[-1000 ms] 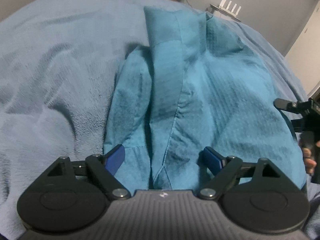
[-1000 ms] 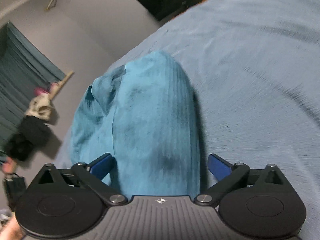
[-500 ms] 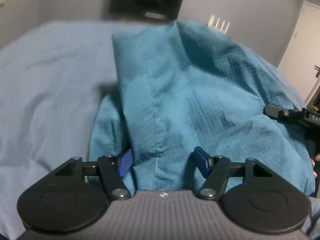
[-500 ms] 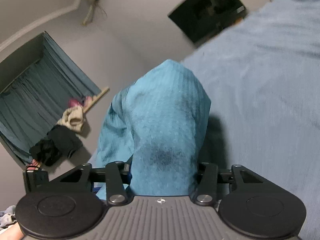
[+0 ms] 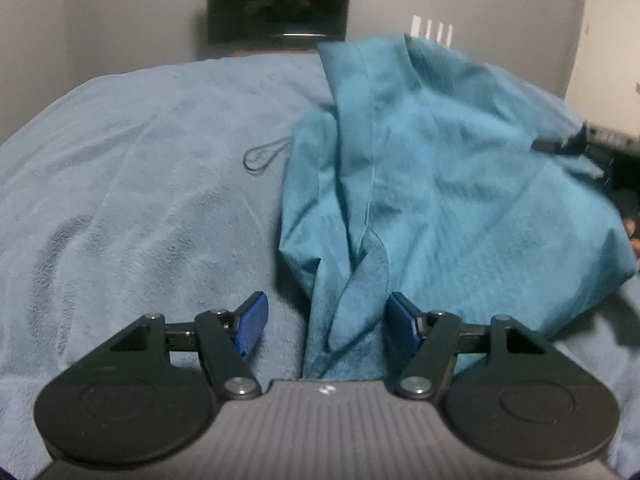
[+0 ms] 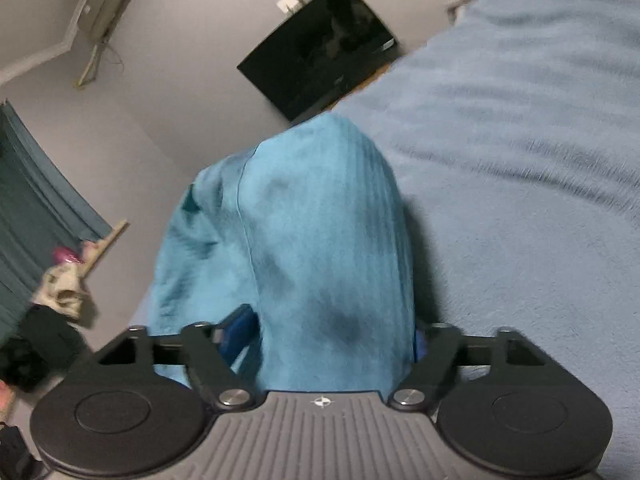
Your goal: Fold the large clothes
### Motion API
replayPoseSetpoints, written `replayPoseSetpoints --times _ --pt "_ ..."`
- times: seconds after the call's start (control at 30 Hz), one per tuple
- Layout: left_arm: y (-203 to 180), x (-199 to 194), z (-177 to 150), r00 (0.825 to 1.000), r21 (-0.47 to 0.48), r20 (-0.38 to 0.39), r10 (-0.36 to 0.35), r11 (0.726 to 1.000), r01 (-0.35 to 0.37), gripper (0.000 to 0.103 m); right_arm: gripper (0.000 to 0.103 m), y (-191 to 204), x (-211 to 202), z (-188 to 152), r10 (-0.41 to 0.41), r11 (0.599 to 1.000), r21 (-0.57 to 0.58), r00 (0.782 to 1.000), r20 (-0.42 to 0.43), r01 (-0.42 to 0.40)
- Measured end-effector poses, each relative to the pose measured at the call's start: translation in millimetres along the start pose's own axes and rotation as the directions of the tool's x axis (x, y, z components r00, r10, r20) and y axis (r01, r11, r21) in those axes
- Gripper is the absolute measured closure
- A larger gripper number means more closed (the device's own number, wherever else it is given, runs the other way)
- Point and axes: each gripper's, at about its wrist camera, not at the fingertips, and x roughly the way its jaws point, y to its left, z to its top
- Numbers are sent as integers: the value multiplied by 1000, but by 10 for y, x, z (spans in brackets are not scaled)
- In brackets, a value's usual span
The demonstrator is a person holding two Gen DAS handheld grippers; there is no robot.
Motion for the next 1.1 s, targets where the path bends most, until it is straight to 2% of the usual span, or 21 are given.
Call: replayPoseSetpoints --times 0.1,0.2,0.3,0.37,0.47,0.67,0.77,0.9,0.97,1.1 --pt "28 -64 -6 1000 -25 25 -2 1000 3 39 14 153 -167 -59 -38 999 -27 999 19 39" --pt "48 -206 -74 998 -78 54 -35 996 39 35 12 246 -574 -176 -78 992 -93 994 71 85" --pt "12 -364 -132 995 -87 73 -75 993 81 25 5 457 -995 -377 -93 979 -169 989 113 111" --pt "-84 -438 -147 993 -89 74 -95 991 101 10 3 612 -1200 -554 -108 967 -220 987 118 132" --pt "-283 -464 -206 996 -102 54 -65 992 70 8 1 839 -1353 -847 -165 939 -294 983 80 181" --pt "-571 -432 -376 999 -8 -15 33 999 -33 7 1 990 -1345 -1336 -272 884 -386 962 34 264" --pt "-592 -441 -449 997 -37 -80 18 999 -21 7 1 926 -1305 -1513 -322 868 -398 947 9 299" --pt "-737 -625 -512 995 15 -37 88 996 -88 6 1 872 -1248 -1678 -364 867 -384 930 -53 318" --pt "-794 -671 -537 995 37 -19 96 995 -96 6 1 920 -1201 -1777 -383 845 -427 922 -63 322" --pt "-801 -562 -558 990 44 -65 128 991 -125 6 1 1011 -1102 -1935 -424 790 -507 905 -43 346"
